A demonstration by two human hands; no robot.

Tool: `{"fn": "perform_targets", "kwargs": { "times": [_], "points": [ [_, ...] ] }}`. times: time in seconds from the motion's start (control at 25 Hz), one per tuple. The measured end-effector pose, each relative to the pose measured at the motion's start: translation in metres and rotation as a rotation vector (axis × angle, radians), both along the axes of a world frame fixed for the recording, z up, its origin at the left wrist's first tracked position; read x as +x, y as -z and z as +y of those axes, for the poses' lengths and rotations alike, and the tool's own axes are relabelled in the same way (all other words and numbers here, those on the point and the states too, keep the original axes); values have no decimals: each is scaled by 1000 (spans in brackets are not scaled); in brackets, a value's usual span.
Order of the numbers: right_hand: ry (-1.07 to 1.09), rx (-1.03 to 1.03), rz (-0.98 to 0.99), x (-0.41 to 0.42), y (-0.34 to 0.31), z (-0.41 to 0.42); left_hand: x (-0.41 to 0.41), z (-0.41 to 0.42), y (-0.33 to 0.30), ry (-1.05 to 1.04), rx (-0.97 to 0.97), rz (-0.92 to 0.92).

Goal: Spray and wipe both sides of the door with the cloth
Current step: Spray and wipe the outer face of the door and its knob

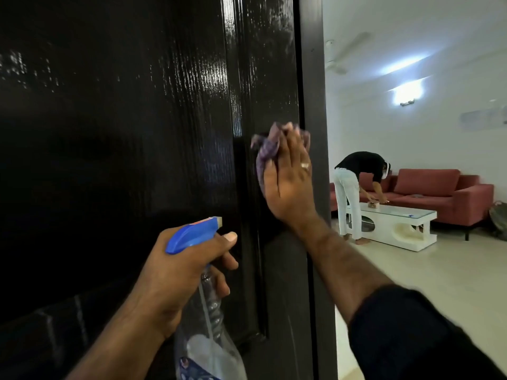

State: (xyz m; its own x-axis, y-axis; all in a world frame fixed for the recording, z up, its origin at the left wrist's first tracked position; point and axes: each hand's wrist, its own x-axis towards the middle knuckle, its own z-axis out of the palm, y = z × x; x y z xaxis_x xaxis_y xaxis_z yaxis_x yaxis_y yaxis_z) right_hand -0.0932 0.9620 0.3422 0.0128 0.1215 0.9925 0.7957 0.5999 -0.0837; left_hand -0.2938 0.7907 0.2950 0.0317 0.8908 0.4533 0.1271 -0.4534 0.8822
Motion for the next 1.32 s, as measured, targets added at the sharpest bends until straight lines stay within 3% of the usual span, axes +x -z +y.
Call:
{"fn": "perform_targets", "kwargs": {
  "times": [0.12, 0.2, 0.44, 0.52, 0.68, 0.76, 0.92, 1.0, 1.08, 1.2, 1.24, 1.32],
  "points": [
    [-21, -41, 132, 1, -88, 6, -4, -2, -3, -11, 6, 20],
    [-30, -45, 149, -3, -85, 9, -7, -4, -4, -14, 23, 7],
    [-55, -71, -35, -12, 119, -13, 1, 10, 18, 22, 21, 7],
    [-64, -92, -99, 8, 138, -10, 8, 12, 28, 30, 7, 10],
    [-136, -167, 172, 18, 37, 6, 17, 14, 50, 35, -19, 16],
    [-82, -150, 239, 5, 19, 5, 20, 12, 62, 37, -42, 14],
    [-72, -72, -203, 4, 159, -8, 14, 9, 77, 35, -60, -22],
    [-61, -88, -270, 29, 218, -8, 10, 7, 84, 39, -68, -38],
    [-138, -158, -51, 31, 214, 2, 8, 2, 90, 46, -73, -45],
    [-225, -248, 417, -11, 148, 0, 4, -1, 97, 41, -79, -43],
    [-193, -241, 440, -23, 141, -4, 2, -1, 100, 32, -83, -49],
    [-119, -175, 209, -23, 174, -8, 0, 1, 108, 19, -97, -52]
  ]
}}
